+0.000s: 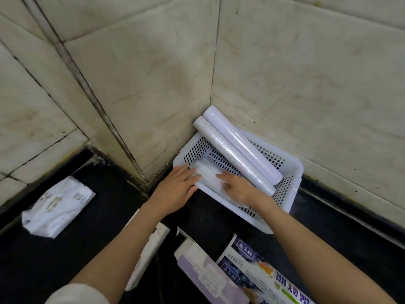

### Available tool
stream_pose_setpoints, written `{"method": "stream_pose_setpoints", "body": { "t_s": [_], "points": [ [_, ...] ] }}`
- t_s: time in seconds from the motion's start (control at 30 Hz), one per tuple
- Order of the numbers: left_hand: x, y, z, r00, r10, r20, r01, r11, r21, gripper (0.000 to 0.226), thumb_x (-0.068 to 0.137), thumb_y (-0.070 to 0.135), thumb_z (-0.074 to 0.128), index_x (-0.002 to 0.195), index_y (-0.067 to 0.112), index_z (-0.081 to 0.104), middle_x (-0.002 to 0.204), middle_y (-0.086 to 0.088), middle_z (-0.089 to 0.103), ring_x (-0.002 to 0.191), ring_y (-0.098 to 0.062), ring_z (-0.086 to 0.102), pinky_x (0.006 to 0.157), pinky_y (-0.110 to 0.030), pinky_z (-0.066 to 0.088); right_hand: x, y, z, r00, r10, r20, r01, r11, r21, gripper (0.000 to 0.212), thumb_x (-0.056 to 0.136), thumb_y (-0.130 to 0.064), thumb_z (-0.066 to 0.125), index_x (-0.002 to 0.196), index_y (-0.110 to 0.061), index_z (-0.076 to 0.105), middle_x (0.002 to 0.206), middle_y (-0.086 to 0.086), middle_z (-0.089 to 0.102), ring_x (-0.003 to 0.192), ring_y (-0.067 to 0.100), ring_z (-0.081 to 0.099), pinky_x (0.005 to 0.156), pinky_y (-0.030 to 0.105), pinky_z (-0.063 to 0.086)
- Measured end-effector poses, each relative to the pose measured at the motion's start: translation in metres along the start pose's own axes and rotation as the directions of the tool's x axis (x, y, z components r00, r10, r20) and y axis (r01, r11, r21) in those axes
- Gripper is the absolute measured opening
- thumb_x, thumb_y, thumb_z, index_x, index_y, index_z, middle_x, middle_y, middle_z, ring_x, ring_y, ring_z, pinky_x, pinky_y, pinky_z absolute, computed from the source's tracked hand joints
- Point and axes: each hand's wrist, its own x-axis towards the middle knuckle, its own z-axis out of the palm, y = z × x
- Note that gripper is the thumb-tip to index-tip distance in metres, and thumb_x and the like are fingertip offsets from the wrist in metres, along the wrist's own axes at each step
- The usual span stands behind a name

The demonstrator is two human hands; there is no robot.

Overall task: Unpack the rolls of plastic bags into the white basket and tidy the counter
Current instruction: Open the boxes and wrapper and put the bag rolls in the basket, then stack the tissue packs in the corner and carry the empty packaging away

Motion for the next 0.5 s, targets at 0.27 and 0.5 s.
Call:
{"method": "stream_pose_setpoints", "body": {
  "t_s": [0.27,0.5],
  "points": [
    [-0.043,0.033,-0.045,0.988,-0.148,0.046,0.154,0.972,-0.180,0.041,0.095,0.024,0.043,0.136,0.016,0.041,0.143,-0.006,0.044,0.128,-0.020,0.041,0.107,-0.032,0.033,-0.074,-0.046,-0.004,0.972,-0.109,-0.207,0.127,0.989,0.073,0.037,0.097,-0.019,0.042,0.133,-0.012,0.046,0.143,0.009,0.044,0.131,0.024,0.041,0.111,0.030,0.028],
    [-0.153,0.054,-0.037,0.914,-0.392,-0.103,0.345,0.886,-0.310,0.038,0.091,0.017,0.050,0.129,0.019,0.049,0.132,-0.003,0.052,0.119,-0.021,0.046,0.100,-0.035,0.038,-0.133,-0.077,0.045,0.953,-0.198,-0.229,0.218,0.974,0.062,0.037,0.092,-0.018,0.051,0.129,-0.012,0.051,0.128,0.010,0.058,0.115,0.021,0.056,0.097,0.028,0.041]
  ]
}}
